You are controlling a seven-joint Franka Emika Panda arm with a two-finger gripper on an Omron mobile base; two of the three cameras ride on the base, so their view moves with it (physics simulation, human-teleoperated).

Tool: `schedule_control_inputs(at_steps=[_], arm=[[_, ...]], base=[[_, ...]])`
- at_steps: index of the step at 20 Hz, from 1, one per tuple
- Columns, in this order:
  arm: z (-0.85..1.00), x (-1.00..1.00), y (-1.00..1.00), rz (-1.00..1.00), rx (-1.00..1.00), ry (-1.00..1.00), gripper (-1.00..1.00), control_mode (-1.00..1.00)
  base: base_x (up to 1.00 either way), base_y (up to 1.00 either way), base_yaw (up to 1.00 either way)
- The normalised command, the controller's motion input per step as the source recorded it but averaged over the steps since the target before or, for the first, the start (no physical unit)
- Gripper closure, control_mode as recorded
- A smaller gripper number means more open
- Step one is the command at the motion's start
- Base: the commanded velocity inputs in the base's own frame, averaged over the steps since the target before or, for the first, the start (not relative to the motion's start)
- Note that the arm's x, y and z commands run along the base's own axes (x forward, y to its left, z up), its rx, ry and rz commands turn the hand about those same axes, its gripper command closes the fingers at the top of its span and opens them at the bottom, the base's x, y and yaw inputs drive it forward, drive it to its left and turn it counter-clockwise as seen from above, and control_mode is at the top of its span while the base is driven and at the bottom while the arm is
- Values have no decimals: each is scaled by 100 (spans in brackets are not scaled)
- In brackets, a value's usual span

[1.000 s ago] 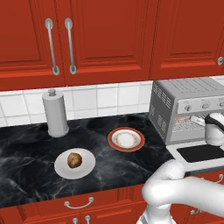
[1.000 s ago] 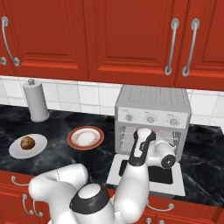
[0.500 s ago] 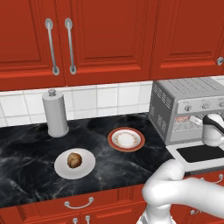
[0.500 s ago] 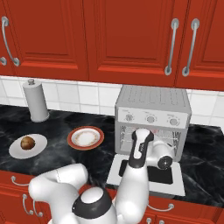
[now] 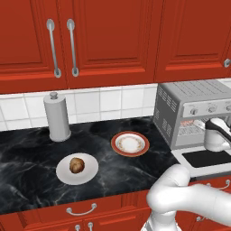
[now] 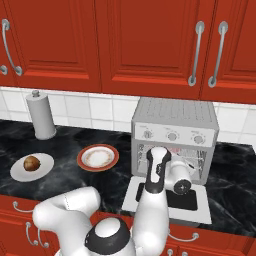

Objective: Open the toaster oven door. Place the bread on the top rack in the toaster oven and place the steak on the bottom rack.

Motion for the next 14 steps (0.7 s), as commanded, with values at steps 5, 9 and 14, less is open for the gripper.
schedule_control_inputs(at_steps=[5, 9, 14], arm=[[0, 26, -7, 0, 11, 0, 100, -100], [0, 5, -18, 0, 15, 0, 100, -100], [0, 0, -26, 1, 15, 0, 100, -100]], base=[[0, 0, 0], [0, 0, 0], [0, 0, 0]])
